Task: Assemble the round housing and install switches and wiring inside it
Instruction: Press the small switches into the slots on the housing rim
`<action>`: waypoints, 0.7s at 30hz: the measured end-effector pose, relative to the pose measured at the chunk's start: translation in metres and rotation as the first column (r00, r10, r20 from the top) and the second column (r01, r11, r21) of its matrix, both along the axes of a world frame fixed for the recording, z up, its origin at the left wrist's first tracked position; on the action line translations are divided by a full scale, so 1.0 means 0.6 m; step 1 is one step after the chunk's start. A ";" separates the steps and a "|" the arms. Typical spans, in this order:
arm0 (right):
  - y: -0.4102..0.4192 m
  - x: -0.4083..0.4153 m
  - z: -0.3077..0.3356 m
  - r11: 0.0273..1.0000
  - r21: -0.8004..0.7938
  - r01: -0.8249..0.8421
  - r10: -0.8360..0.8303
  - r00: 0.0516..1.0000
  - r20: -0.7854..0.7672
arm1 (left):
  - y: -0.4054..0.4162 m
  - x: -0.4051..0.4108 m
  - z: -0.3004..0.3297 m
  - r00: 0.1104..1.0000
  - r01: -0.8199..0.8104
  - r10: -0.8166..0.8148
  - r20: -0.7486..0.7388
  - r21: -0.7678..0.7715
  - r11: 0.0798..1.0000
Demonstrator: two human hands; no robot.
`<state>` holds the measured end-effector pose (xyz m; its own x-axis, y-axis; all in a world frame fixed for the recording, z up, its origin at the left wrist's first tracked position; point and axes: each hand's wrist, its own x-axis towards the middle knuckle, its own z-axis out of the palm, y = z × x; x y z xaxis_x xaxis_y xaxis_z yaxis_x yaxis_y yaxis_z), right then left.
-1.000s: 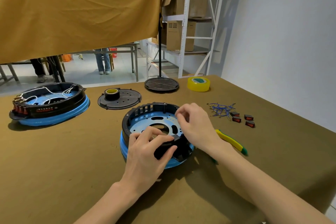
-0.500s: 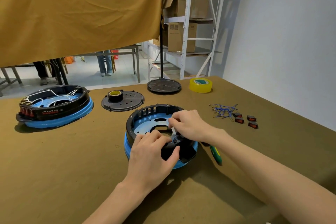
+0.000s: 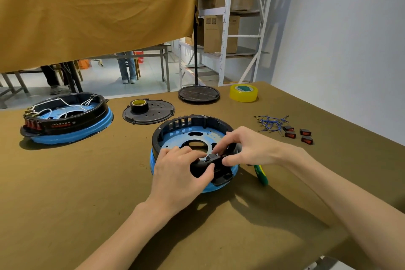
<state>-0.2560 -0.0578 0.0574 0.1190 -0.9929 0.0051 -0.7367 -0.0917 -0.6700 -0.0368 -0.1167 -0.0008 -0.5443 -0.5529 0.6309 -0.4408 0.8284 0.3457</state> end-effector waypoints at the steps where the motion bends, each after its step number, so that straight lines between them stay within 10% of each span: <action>1: 0.002 0.002 -0.004 1.000 -0.024 -0.005 0.005 1.000 -0.002 | -0.005 0.005 0.001 1.000 0.019 -0.019 0.014 -0.005 1.000; 21: 0.008 0.011 -0.037 0.986 -0.167 0.019 -0.008 0.998 0.070 | -0.013 0.011 -0.002 0.997 0.046 -0.044 0.059 -0.039 0.998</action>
